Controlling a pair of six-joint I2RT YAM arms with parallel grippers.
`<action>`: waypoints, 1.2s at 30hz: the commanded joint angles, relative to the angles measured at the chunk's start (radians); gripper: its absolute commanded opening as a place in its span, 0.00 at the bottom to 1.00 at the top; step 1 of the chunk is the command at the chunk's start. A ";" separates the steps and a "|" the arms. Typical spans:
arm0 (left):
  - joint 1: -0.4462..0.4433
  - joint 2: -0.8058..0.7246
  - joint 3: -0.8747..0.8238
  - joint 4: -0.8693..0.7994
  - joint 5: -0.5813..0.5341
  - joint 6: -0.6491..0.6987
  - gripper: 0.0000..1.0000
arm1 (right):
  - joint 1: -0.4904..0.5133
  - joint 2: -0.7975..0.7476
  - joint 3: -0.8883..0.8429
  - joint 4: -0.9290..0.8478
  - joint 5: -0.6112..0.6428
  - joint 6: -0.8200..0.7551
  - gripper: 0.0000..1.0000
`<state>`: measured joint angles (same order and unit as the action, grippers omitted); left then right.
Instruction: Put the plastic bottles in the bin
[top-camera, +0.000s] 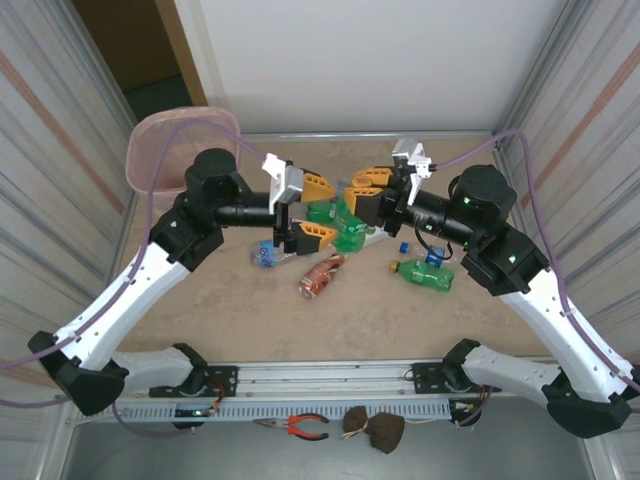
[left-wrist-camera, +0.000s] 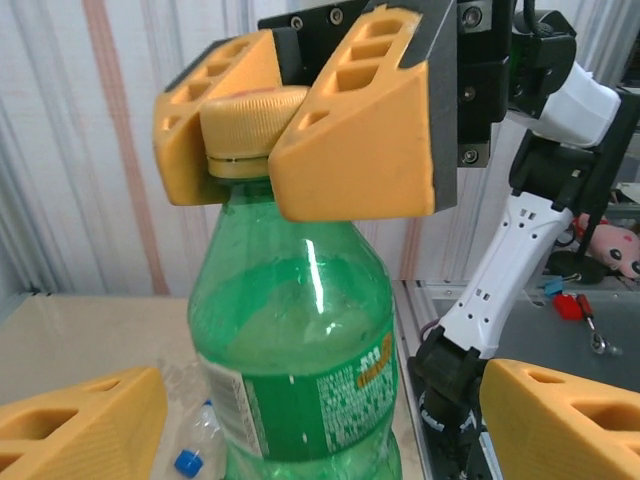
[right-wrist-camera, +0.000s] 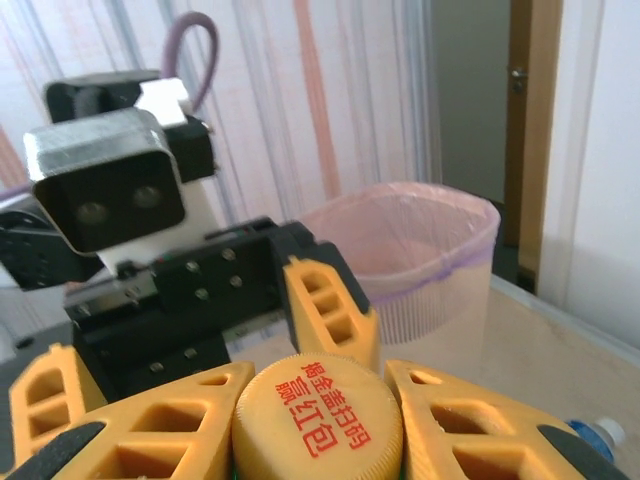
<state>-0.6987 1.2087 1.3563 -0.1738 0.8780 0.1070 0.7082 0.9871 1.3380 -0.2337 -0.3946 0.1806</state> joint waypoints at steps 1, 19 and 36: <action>-0.047 0.043 0.052 0.029 -0.018 0.036 0.83 | 0.012 -0.025 0.001 0.080 -0.038 0.016 0.33; -0.149 0.074 0.013 0.173 -0.239 -0.055 0.75 | 0.049 -0.034 -0.004 0.067 0.087 -0.030 0.30; -0.154 0.068 -0.006 0.161 -0.246 -0.068 0.62 | 0.060 -0.039 -0.015 0.079 0.133 -0.032 0.30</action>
<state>-0.8444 1.3014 1.3586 -0.0467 0.6411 0.0475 0.7559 0.9668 1.3224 -0.1867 -0.2798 0.1707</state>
